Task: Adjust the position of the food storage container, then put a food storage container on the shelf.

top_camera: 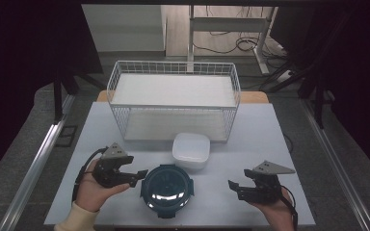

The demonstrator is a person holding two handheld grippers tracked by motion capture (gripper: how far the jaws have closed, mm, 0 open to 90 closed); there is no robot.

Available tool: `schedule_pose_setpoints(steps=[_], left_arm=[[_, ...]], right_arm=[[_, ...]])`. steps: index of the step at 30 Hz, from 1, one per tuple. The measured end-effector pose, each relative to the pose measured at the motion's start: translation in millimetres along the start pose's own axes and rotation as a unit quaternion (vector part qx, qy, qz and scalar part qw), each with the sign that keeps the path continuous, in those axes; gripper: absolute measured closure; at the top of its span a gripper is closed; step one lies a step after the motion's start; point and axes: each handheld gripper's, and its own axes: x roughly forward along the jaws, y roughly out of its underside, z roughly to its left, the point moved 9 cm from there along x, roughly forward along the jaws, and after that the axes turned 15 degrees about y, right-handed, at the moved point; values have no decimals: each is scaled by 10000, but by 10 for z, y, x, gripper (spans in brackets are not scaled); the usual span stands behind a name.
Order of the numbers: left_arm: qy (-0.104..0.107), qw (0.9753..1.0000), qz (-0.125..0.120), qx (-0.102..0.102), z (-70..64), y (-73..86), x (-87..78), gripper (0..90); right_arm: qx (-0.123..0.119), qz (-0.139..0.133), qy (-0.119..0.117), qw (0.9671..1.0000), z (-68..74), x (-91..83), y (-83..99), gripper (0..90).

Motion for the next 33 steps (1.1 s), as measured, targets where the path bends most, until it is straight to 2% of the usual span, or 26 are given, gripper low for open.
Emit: schedule_pose_setpoints(steps=[3, 7, 17, 20, 21, 23, 28, 30, 32, 33], left_arm=[[-9, 9999, -14, -127, 32, 94, -8, 276], [55, 9991, -111, -399, 59, 208, -19, 273], [-85, 9978, -277, -588, 103, 238, -85, 227], [-83, 9976, -291, -624, 123, 249, -69, 210], [-50, 9974, -323, -636, 126, 249, -60, 200], [6, 9972, -321, -674, 132, 255, -46, 183], [129, 9964, -305, -774, 108, 272, -53, 164], [199, 9953, -366, -878, 107, 273, -60, 156], [413, 9916, -517, -1114, 90, 252, -62, 145], [501, 9895, -602, -1213, 81, 234, -62, 145]], right_arm=[[10, -3, -27, 10000, 22, -5, -10, 263], [-8, -35, -75, 10000, 73, -20, -34, 254], [-26, -64, -215, 9997, 163, -38, -74, 243], [60, -89, -288, 9995, 191, -45, -99, 232], [199, -62, -365, 9991, 227, -46, -110, 226], [316, -35, -406, 9987, 263, -51, -121, 222], [447, -31, -559, 9974, 378, -74, -166, 218], [459, -4, -652, 9968, 454, -72, -183, 214], [391, 49, -773, 9962, 557, -29, -189, 205], [391, 49, -773, 9962, 557, -29, -189, 205]])
